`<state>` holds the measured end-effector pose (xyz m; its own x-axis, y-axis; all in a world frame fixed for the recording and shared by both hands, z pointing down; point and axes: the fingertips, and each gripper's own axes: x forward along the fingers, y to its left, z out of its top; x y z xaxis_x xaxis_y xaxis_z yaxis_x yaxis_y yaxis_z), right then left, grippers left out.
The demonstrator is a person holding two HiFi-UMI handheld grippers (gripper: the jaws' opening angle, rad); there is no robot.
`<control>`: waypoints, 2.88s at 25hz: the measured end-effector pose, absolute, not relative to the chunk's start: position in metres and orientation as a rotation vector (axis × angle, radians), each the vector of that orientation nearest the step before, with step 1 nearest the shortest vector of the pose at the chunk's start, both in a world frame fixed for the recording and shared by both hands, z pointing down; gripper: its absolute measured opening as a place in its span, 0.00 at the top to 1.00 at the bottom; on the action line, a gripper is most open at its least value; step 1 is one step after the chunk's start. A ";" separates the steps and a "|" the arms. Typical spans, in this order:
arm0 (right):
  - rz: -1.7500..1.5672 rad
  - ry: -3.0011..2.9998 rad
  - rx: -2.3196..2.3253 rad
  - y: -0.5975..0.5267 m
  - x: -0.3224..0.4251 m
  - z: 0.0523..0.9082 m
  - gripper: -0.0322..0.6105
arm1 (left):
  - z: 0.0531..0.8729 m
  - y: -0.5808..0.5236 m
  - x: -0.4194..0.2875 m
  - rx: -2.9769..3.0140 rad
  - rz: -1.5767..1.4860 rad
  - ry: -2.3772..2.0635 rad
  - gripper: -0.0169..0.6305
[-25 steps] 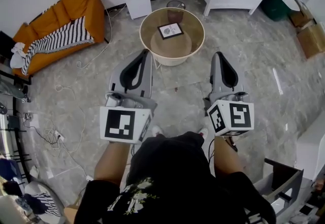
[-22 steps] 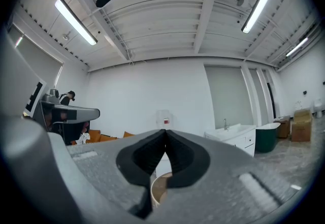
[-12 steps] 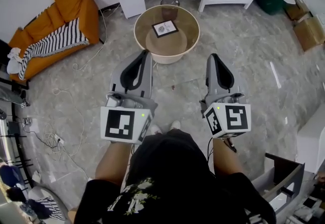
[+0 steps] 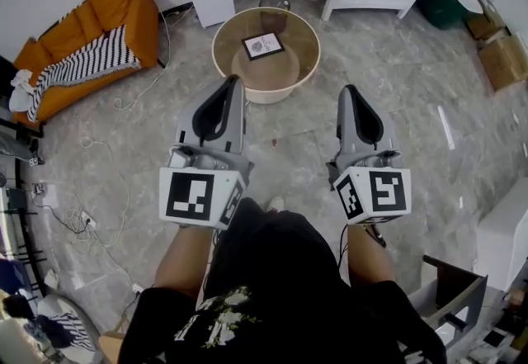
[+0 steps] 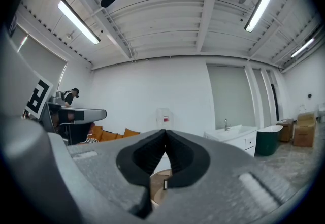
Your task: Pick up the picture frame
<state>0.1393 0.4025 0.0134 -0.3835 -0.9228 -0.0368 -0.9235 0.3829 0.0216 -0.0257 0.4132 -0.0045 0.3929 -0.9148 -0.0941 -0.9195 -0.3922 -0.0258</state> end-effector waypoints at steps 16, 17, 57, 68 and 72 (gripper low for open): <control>0.057 2.613 -1.719 0.378 0.133 0.014 0.96 | -0.004 0.389 -0.021 -2.557 0.081 1.640 0.96; 0.056 2.613 -1.719 0.373 0.131 0.015 0.96 | -0.004 0.385 -0.023 -2.557 0.080 1.642 0.96; 0.076 2.549 -1.773 0.168 0.030 -0.003 0.96 | -0.024 0.169 -0.127 -2.568 0.085 1.592 0.96; 0.058 2.501 -1.845 0.127 0.007 0.012 0.96 | -0.006 0.119 -0.149 -2.627 0.059 1.524 0.96; 0.055 2.477 -1.886 0.119 0.003 0.016 0.96 | 0.001 0.109 -0.152 -2.651 0.054 1.487 0.96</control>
